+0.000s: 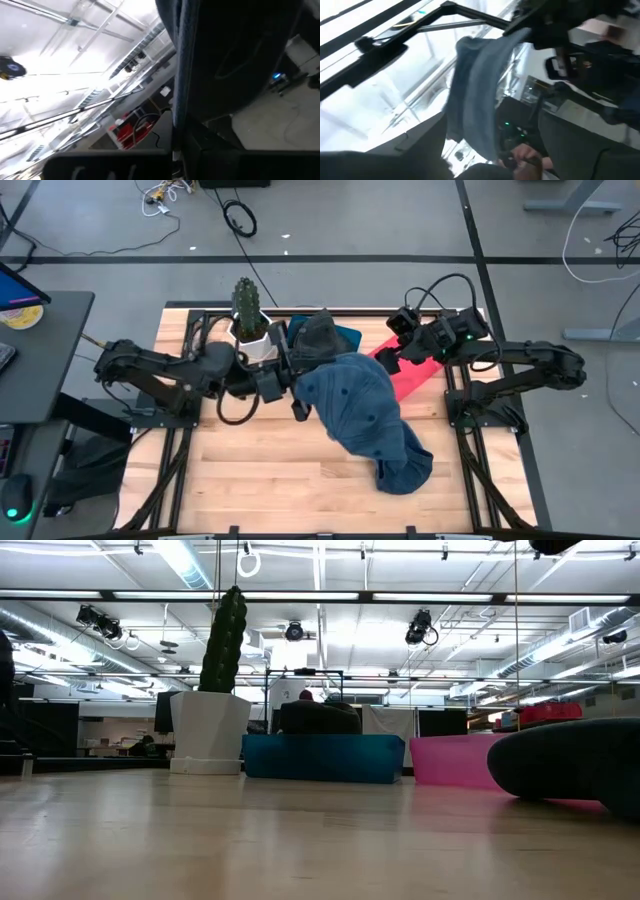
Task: Pick & Place hat
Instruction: Put the left blue cap into the pink bin
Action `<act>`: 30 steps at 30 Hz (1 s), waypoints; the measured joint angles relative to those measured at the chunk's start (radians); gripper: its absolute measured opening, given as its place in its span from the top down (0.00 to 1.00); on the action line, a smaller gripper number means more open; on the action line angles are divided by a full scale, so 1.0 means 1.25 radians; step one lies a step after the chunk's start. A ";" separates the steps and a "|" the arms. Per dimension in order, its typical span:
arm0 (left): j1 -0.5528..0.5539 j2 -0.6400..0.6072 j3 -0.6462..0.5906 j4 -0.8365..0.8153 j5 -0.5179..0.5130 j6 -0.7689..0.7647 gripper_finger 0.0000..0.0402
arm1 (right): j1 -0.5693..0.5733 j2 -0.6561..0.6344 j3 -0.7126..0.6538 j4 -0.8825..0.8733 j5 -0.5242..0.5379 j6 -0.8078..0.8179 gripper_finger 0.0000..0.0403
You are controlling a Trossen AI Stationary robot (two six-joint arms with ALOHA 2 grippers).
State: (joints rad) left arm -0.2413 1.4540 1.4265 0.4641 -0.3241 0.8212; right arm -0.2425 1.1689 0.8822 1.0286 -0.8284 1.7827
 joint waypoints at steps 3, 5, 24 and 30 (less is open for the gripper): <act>0.019 0.011 0.000 0.001 0.015 -0.034 0.97 | 0.005 0.012 0.000 0.039 0.005 0.017 0.23; 0.028 0.015 0.000 -0.007 0.019 -0.041 0.97 | 0.011 0.013 0.000 0.041 0.006 0.019 0.25; 0.044 0.048 0.000 0.018 0.065 -0.083 0.97 | 0.015 0.013 0.000 0.037 0.020 0.009 0.65; 0.044 0.048 0.000 0.020 0.059 -0.089 0.97 | 0.015 0.013 0.000 0.033 0.019 -0.011 0.95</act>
State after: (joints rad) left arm -0.1860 1.5143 1.4268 0.4892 -0.2502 0.7101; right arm -0.2241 1.1858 0.8822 1.0702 -0.8043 1.7692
